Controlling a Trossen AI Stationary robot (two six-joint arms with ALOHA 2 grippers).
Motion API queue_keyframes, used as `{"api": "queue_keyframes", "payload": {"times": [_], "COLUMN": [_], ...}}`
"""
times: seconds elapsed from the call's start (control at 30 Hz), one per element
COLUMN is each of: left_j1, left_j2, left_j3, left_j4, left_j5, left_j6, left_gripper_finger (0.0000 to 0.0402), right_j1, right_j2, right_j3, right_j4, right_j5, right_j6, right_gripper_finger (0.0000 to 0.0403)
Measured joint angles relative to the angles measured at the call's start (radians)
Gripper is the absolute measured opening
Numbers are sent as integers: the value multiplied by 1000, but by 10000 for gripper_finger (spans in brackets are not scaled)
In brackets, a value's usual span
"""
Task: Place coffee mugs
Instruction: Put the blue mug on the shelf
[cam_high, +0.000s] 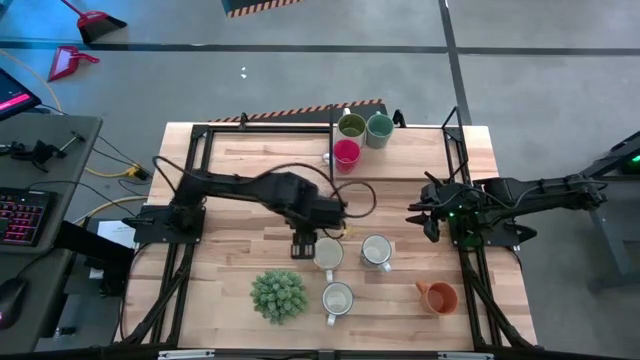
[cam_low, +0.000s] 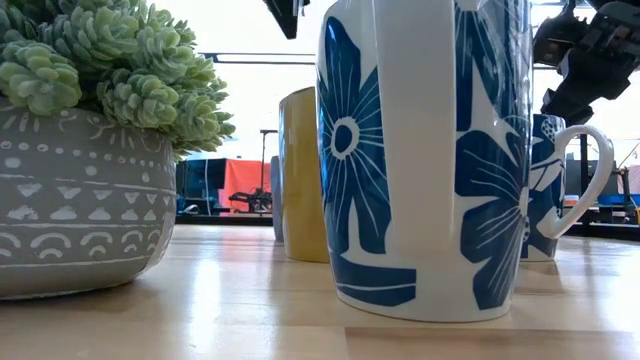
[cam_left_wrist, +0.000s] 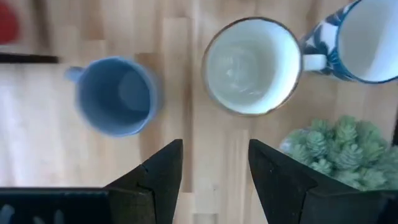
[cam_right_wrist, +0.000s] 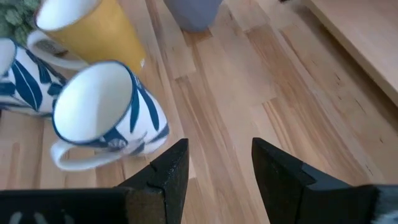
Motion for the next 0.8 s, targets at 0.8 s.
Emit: {"api": "queue_keyframes", "payload": {"times": [0.8], "left_j1": [31], "left_j2": [-933], "left_j3": [-846], "left_j4": [255], "left_j5": [-252], "left_j6": [-119], "left_gripper_finger": [173], "right_j1": [0], "right_j2": [126], "right_j3": [2], "right_j4": [652], "right_j5": [132], "right_j6": [-59], "right_gripper_finger": [154]}}
